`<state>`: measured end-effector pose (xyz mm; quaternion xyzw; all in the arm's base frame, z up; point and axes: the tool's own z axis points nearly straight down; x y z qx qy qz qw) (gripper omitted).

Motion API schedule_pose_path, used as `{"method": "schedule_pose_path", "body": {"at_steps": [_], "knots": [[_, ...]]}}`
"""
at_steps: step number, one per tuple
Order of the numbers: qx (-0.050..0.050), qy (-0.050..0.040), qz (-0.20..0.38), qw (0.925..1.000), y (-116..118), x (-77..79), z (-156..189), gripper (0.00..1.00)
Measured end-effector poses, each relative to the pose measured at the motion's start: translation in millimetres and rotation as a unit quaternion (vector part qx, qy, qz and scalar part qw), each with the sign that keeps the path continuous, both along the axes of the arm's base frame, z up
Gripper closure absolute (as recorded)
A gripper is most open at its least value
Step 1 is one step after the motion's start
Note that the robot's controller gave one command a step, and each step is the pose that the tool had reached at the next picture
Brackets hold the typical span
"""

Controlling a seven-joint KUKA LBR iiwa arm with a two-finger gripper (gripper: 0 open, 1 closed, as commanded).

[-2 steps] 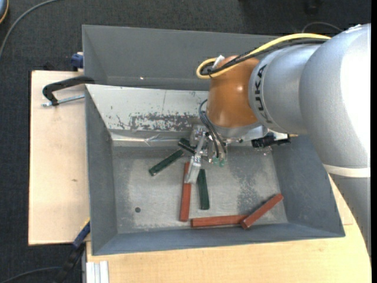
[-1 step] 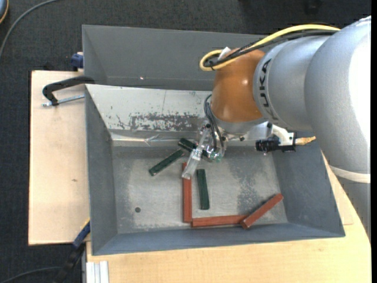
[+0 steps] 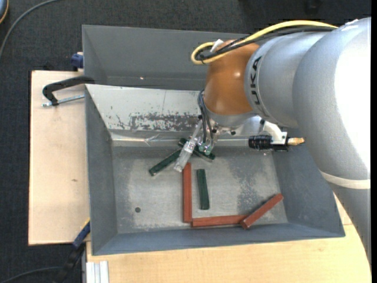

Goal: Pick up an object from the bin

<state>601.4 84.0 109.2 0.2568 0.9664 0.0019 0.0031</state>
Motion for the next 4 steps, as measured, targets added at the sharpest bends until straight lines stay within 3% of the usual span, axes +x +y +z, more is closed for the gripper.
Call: {"method": "schedule_pose_path", "body": {"at_steps": [1, 2, 3, 4], "knots": [[0.0, 0.0028, -0.029, 0.9996, -6, -3.6, -39, 0.0], [0.0, 0.0009, -0.028, 0.9996, -5, -2.1, -37, 0.0], [0.0, 0.0011, -0.028, 0.9996, -5, -2.1, -38, 1.0], [0.0, -0.0001, -0.027, 0.9996, -4, -0.4, -17, 1.0]]}}
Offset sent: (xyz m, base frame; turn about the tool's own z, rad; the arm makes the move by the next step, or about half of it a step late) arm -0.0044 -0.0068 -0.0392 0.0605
